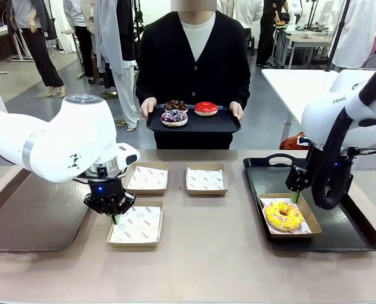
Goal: Individually package the donuts and arrange them on the tray.
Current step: Place the picked Paper togo box on the Handle tray while simultaneously picking up another Paper togo box from the table with the other hand.
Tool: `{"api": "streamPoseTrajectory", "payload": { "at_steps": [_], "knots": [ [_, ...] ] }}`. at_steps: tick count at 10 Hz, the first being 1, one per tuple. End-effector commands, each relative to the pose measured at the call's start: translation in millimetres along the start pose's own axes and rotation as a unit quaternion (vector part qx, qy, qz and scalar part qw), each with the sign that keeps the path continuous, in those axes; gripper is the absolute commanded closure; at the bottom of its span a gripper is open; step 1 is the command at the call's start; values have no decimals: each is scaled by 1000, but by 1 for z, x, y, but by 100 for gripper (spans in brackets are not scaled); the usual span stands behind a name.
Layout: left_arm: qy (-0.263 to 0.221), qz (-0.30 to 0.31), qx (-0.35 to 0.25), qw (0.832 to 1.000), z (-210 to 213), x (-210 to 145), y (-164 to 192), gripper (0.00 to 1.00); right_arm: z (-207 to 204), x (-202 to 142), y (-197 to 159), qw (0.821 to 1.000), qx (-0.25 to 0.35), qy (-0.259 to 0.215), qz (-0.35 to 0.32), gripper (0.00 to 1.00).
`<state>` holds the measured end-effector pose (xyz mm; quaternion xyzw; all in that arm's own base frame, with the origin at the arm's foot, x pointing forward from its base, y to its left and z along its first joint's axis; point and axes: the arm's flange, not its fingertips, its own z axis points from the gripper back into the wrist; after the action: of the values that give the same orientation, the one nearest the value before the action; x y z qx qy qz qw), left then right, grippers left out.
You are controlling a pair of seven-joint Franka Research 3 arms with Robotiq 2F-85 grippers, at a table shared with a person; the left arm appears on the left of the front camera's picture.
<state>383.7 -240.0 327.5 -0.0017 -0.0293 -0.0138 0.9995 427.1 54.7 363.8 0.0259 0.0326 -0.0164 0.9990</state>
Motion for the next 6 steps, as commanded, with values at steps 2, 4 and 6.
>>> {"api": "streamPoseTrajectory", "payload": {
  "at_steps": [2,4,6],
  "knots": [
    [-6,16,16,1000,-4,2,-5,100,1,-8,-2,1000,13,-11,-10,0],
    [5,13,11,1000,3,0,-3,100,23,-29,-17,999,30,-25,-4,0],
    [-2,1,5,1000,34,-1,3,100,64,-68,-54,989,143,-40,25,0]
  ]
}}
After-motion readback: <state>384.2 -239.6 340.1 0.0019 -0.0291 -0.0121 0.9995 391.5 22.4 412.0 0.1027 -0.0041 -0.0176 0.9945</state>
